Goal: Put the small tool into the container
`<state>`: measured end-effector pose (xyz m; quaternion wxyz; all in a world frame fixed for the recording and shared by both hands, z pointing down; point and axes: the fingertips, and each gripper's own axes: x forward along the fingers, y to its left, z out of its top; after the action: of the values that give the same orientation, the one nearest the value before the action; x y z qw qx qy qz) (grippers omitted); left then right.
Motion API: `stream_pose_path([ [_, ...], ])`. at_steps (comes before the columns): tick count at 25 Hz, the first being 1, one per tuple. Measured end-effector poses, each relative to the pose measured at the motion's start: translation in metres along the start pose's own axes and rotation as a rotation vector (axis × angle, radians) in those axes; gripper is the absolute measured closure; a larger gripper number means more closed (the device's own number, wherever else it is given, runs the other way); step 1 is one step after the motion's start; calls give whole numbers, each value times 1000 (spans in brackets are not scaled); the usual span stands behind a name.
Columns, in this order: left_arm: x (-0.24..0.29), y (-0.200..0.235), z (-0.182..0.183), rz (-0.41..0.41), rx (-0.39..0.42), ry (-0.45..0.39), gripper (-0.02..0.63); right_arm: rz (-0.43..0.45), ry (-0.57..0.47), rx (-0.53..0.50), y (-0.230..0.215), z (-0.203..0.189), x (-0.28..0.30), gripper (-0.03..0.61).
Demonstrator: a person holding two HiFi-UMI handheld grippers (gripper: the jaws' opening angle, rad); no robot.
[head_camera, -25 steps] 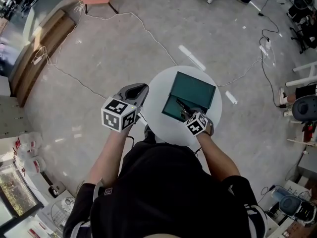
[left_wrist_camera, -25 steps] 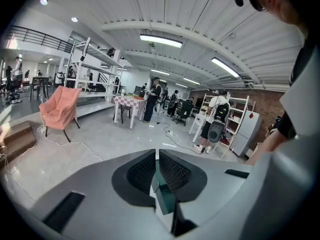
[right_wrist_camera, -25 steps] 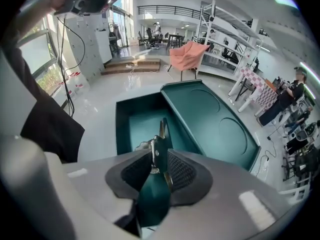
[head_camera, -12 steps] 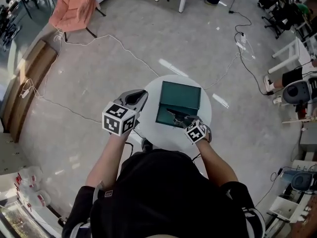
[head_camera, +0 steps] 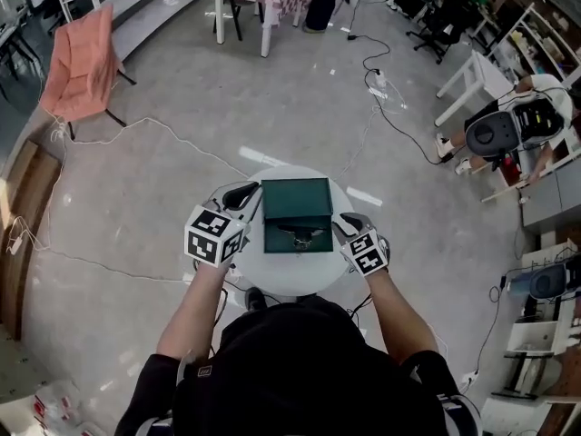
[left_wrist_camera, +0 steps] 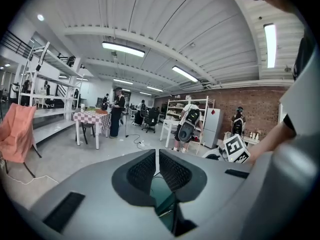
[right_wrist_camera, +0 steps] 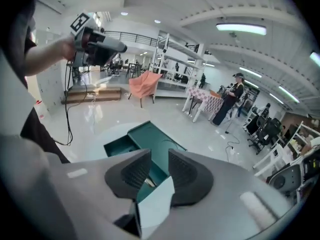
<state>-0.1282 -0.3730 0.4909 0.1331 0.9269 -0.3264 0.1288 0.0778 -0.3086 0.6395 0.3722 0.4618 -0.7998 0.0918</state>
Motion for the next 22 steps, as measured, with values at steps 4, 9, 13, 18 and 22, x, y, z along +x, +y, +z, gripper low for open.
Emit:
stream_pose_path([
  [4, 5, -6, 19, 2, 25, -44, 586, -80, -152, 28, -38, 41, -41, 460],
  [9, 3, -1, 42, 49, 4, -80, 586, -33, -368, 230, -65, 89, -87, 462],
  [13, 7, -3, 57, 68, 3, -105, 586, 12, -513, 312, -75, 120, -120, 466],
  [18, 10, -17, 65, 69, -4, -109, 586, 80, -674, 418, -85, 139, -162, 508],
  [22, 5, -28, 72, 61, -25, -119, 586, 155, -790, 441, -83, 148, -196, 568],
])
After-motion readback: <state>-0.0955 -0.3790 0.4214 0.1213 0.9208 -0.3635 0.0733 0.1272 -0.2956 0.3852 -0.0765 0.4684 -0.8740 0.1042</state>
